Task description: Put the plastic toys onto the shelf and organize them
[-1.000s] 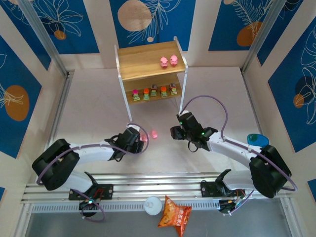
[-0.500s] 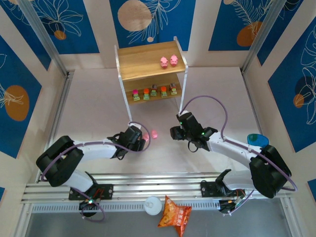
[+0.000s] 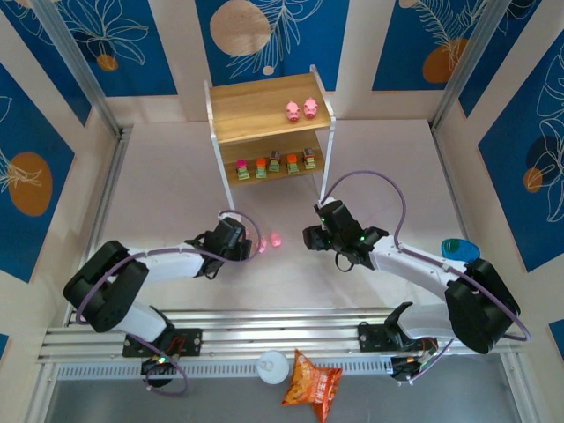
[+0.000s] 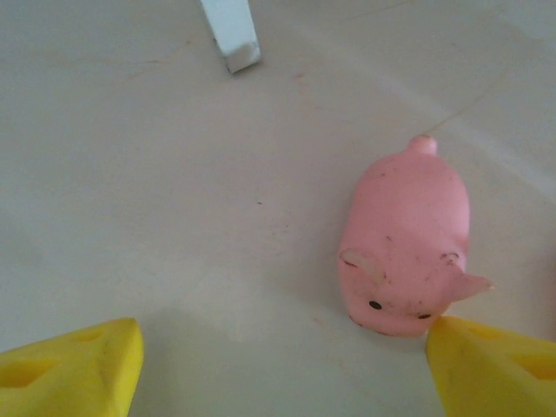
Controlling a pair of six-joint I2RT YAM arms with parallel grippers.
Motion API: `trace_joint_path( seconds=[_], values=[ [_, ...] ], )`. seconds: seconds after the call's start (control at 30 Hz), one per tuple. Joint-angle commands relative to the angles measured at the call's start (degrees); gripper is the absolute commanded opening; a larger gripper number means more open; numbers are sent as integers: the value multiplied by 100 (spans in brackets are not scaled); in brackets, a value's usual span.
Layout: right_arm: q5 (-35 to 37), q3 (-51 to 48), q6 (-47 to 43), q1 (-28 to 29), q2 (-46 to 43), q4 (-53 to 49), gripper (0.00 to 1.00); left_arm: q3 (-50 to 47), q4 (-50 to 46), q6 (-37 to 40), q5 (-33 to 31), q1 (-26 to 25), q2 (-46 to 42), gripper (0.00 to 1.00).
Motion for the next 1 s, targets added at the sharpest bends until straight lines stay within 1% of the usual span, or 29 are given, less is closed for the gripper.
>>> trace_joint_path(
  seconds=[0.0, 0.4, 0.63, 0.9, 0.97],
  values=[
    [-128, -38, 78, 5, -125, 73, 61, 95, 117, -79, -81, 89, 96, 84],
    [-143, -16, 76, -13, -82, 81, 61, 186, 73, 209, 195, 116, -106, 84],
    [-139, -15, 72, -22, -73, 74, 62, 338, 161, 295, 496, 109, 28, 84],
    [-147, -11, 69, -39, -81, 56, 62, 647, 14, 349, 457, 115, 285, 81],
    [-147, -4, 68, -35, -77, 60, 62, 715, -6, 365, 467, 117, 336, 79]
  ],
)
